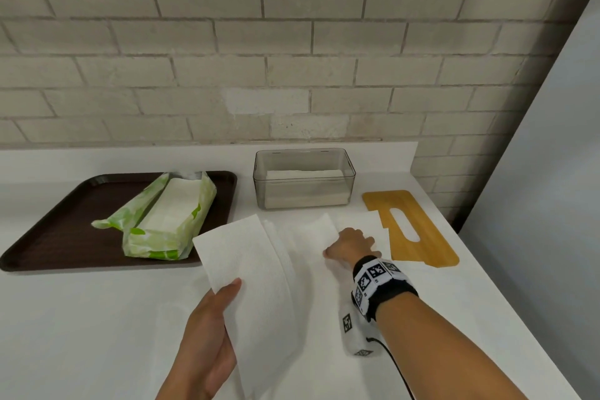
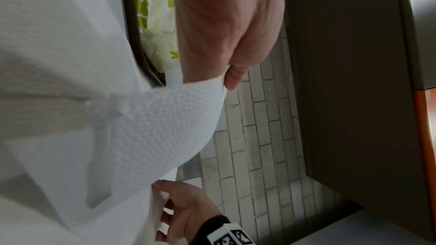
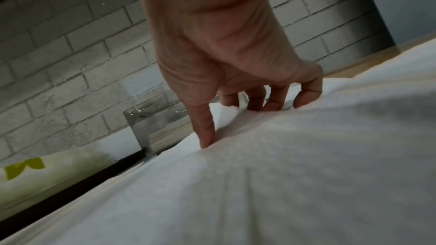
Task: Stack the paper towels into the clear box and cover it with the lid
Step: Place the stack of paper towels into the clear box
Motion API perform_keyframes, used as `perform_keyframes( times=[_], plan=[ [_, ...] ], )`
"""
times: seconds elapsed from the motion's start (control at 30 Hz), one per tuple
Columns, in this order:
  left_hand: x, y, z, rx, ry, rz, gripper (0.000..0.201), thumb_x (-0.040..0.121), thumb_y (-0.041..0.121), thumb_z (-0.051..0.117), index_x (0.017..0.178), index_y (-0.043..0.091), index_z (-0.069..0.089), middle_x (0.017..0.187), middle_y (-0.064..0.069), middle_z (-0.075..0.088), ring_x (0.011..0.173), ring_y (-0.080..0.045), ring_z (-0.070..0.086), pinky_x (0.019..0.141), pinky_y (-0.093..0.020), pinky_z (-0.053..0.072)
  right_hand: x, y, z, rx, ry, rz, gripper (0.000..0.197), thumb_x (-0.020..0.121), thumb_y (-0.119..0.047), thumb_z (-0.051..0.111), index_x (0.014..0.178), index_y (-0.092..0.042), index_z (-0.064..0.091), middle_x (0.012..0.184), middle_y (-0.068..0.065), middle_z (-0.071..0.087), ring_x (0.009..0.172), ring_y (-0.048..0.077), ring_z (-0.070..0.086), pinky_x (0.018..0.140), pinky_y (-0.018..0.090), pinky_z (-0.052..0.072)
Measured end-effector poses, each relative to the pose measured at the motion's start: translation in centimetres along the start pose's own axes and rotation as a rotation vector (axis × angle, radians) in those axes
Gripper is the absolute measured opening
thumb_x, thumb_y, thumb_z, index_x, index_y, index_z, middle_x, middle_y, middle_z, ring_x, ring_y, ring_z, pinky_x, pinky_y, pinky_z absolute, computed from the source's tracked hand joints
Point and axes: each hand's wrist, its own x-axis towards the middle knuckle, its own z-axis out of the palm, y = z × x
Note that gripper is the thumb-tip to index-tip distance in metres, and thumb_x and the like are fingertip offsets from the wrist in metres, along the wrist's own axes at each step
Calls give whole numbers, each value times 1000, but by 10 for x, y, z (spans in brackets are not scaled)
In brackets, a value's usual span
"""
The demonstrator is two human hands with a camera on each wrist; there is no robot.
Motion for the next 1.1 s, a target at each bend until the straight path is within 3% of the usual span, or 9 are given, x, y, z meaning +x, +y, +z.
perform_keyframes(
  times=[0.17, 0.3, 0.37, 0.43, 0.53, 0.7, 0.83, 0.97, 1.1],
  plan=[
    [1, 0, -1, 6, -2, -4, 33, 91, 11, 48, 122, 5, 58, 114, -20, 68, 109, -38, 60, 96, -49, 44, -6, -4, -10, 217, 171, -155, 24, 94, -30, 50, 103, -12, 62, 112, 9, 63, 104, 29, 57, 86, 32, 40],
    [4, 4, 3, 10, 8, -4, 27, 93, 13, 48, 117, 7, 60, 111, -19, 69, 105, -37, 62, 89, -47, 47, -33, -5, -48, 503, 301, -430, 40, 97, -22, 49, 57, -14, 44, 59, 2, 48, 59, 18, 44, 55, 25, 33],
    [4, 5, 7, 9, 6, -5, 26, 94, 13, 48, 116, 7, 61, 109, -18, 70, 104, -36, 63, 87, -47, 47, -54, -3, -69, 700, 294, -544, 32, 97, -20, 49, 69, -3, 54, 64, 12, 54, 60, 26, 50, 61, 32, 44],
    [6, 6, 12, 14, 4, -8, 27, 94, 13, 49, 118, 7, 60, 109, -17, 70, 105, -36, 63, 88, -47, 48, -80, -2, -87, 930, 255, -624, 26, 98, -21, 46, 95, -1, 62, 94, 20, 67, 87, 33, 63, 82, 41, 52],
    [10, 4, 18, 29, 16, -23, 28, 94, 15, 51, 120, 7, 59, 109, -16, 70, 104, -36, 64, 89, -48, 49, -115, 0, -98, 1247, 88, -756, 25, 99, -24, 42, 106, -18, 65, 106, 1, 71, 100, 15, 66, 88, 27, 53],
    [14, 2, 37, 6, -43, -50, 37, 94, 35, 48, 119, 10, 60, 110, -12, 71, 100, -28, 68, 86, -45, 49, -127, -11, -62, 818, 238, -735, 31, 98, -34, 38, 70, -26, 49, 60, 0, 51, 60, 7, 47, 59, 24, 39],
    [16, -4, 47, 145, -149, -12, 46, 85, 43, 49, 120, 16, 59, 115, -9, 69, 106, -27, 66, 96, -46, 47, -122, -7, -21, 370, 264, -653, 30, 99, -39, 35, 71, -28, 36, 66, -9, 47, 66, 15, 49, 61, 30, 39],
    [22, -12, 46, 385, -17, 154, 30, 91, 20, 58, 120, 16, 59, 110, -5, 71, 100, -28, 67, 93, -50, 51, -118, 10, -24, 702, 138, -527, 28, 87, -39, 60, 109, -29, 45, 98, -9, 53, 90, 11, 53, 74, 17, 44],
    [17, -13, 54, 519, -10, 356, 22, 89, 19, 60, 110, 25, 62, 104, 4, 71, 94, -17, 69, 79, -32, 57, -122, 24, -29, 1044, -228, -548, 39, 86, -25, 65, 123, -26, 51, 118, -3, 64, 106, 16, 63, 94, 37, 52]
  ],
)
